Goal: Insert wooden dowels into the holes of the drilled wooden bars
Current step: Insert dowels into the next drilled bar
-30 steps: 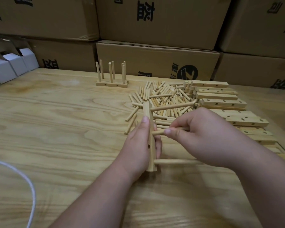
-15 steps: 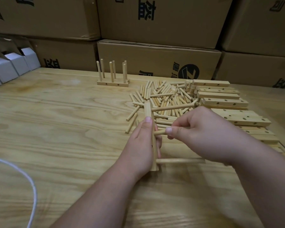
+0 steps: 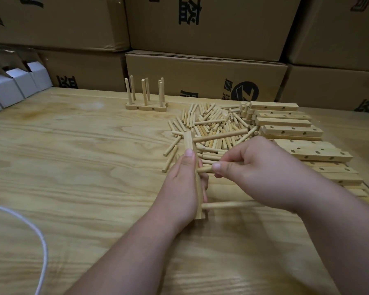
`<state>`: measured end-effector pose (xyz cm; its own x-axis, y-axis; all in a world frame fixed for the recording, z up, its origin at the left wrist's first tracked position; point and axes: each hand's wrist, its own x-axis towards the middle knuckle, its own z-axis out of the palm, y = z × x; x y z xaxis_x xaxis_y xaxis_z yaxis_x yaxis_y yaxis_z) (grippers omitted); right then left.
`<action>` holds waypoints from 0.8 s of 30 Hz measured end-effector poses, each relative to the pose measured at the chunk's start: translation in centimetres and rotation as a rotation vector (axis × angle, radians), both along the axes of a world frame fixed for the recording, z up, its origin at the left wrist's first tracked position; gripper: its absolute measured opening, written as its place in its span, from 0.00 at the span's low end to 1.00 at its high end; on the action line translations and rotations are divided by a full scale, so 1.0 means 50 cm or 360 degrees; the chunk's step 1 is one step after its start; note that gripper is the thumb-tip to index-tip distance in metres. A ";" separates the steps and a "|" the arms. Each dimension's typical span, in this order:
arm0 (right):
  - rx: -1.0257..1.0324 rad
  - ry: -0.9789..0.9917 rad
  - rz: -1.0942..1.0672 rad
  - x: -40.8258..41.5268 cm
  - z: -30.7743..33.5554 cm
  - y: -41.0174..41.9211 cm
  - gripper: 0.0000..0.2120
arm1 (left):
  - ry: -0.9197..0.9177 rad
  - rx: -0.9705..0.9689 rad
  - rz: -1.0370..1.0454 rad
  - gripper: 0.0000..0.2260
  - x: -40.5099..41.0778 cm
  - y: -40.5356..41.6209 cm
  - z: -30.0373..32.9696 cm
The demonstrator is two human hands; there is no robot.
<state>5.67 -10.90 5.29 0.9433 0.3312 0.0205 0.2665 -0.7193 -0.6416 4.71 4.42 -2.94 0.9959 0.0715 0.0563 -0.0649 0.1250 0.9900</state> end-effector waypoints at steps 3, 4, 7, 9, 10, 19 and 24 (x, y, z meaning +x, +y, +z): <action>0.0031 0.0054 0.0004 0.002 -0.003 -0.003 0.06 | -0.0007 -0.0006 0.0010 0.21 -0.001 0.002 0.000; 0.0038 0.0070 0.0007 0.003 -0.004 -0.005 0.06 | -0.0010 -0.0013 0.0005 0.21 -0.002 0.002 0.001; 0.0048 0.0086 0.0022 0.007 -0.006 -0.011 0.07 | -0.0006 -0.0052 -0.0009 0.21 -0.002 0.002 0.002; 0.0095 0.0097 0.0002 0.008 -0.005 -0.012 0.06 | 0.0001 -0.0086 -0.0009 0.21 -0.001 0.000 0.001; 0.0119 0.0102 -0.0006 0.008 -0.003 -0.014 0.06 | -0.0012 -0.0095 0.0003 0.21 0.000 -0.002 0.001; 0.0828 -0.0150 -0.0335 0.021 0.043 -0.066 0.20 | -0.0015 -0.0636 0.0228 0.20 0.026 0.009 0.015; 0.0886 -0.0031 -0.0427 0.004 -0.006 -0.012 0.08 | 0.0031 -0.0798 0.0339 0.19 0.037 0.015 0.018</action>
